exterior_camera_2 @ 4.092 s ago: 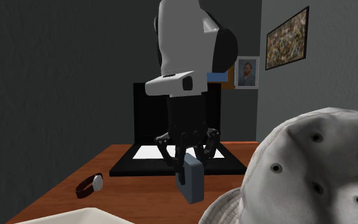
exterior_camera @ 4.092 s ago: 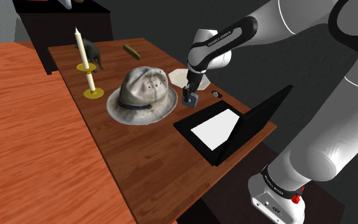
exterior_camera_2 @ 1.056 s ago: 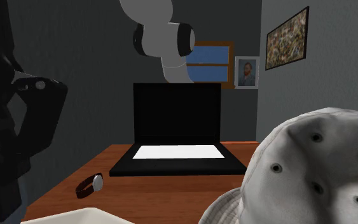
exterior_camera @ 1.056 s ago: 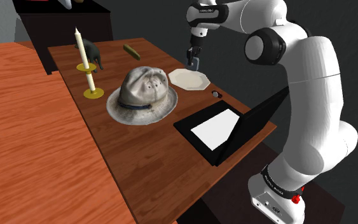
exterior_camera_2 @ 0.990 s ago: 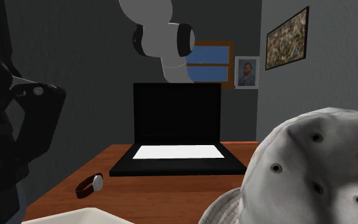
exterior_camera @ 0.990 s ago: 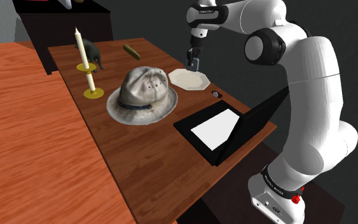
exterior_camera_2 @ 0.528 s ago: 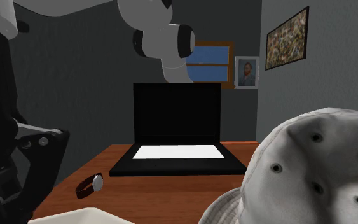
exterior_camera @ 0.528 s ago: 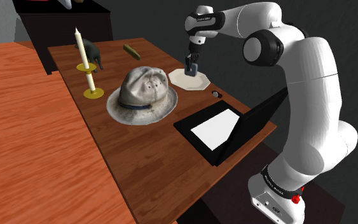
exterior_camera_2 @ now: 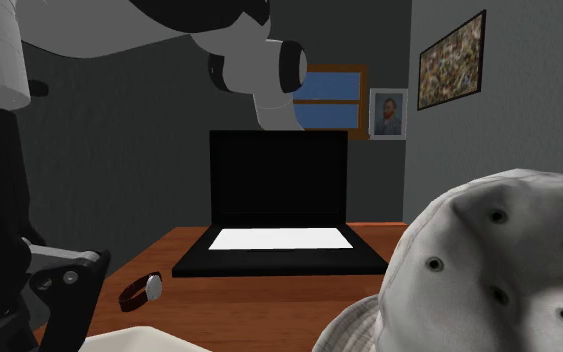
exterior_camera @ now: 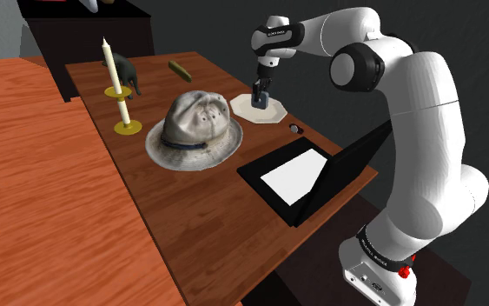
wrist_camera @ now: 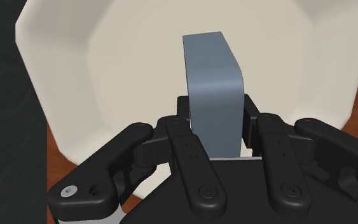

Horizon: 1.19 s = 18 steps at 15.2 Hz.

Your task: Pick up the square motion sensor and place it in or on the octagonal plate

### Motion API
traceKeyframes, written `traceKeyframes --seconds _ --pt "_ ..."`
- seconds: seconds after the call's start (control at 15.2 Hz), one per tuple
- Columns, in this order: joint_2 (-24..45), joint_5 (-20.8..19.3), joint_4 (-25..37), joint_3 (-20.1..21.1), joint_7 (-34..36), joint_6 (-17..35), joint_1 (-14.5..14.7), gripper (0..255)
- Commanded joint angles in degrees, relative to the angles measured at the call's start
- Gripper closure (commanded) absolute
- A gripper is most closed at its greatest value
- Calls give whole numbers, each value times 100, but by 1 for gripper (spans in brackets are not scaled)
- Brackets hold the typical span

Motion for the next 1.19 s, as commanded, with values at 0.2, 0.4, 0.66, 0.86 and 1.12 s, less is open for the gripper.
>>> traceKeyframes --seconds 0.2,0.4,0.66,0.86,1.12 --pt "-1 0 -2 0 0 4 0 255" --pt "0 0 -1 0 -1 4 0 0" --pt "-50 -9 108 -7 9 -155 -10 0" --pt "-137 -32 498 -21 36 -630 -45 0" --pt "-138 -32 497 -21 36 -630 -45 0"
